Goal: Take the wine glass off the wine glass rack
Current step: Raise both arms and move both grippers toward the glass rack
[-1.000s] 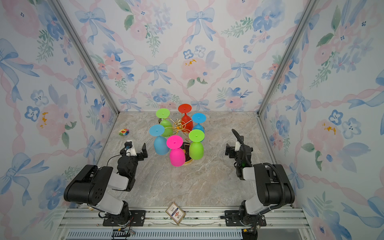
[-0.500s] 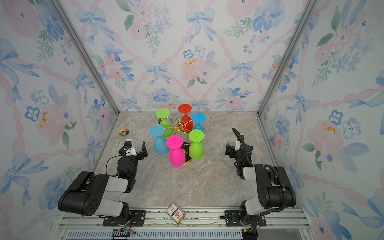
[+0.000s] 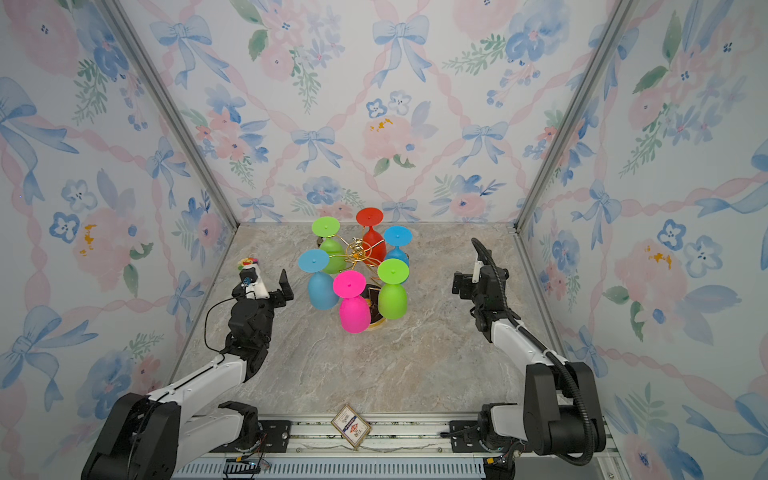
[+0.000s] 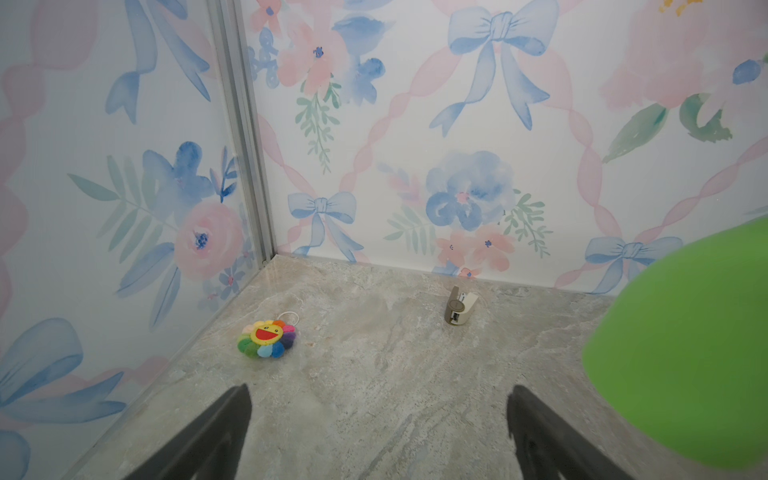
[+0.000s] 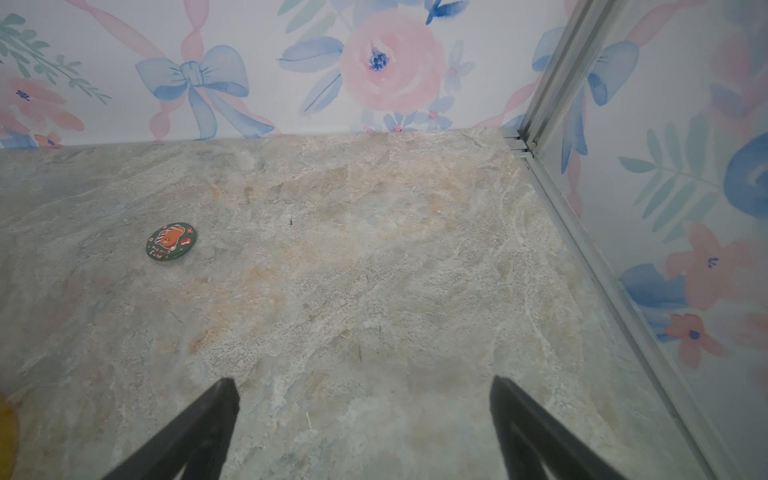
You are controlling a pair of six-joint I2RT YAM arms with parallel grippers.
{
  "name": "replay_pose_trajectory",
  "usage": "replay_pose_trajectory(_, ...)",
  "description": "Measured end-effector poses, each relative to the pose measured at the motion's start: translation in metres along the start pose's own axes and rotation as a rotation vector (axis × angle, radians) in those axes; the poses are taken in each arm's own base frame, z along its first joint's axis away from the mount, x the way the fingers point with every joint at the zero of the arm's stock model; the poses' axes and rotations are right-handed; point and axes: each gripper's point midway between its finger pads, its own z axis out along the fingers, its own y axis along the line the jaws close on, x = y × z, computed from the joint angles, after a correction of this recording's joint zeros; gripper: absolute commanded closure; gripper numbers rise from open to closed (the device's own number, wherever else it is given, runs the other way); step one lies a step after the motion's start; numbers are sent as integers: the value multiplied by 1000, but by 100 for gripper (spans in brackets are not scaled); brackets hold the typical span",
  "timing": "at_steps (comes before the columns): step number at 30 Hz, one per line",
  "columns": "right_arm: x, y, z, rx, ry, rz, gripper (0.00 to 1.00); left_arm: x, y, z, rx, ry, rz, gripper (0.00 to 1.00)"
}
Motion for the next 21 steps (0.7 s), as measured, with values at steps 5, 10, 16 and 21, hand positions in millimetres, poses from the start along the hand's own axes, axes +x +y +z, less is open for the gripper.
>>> replay_pose_trajectory(5,-27,0,-28,-7,4,57,3,-10,-20,0,51,80,-39,2)
replay_pose_trajectory(10,-44,3,-57,-34,26,113,2,-29,-33,-5,115,141,-82,2)
replay_pose_trajectory(16,-55,13,-80,-97,86,192,0,-60,-58,-19,265,176,-143,2)
replay_pose_trajectory(21,-53,32,-101,-181,142,251,2,-72,-80,-36,407,208,-212,2)
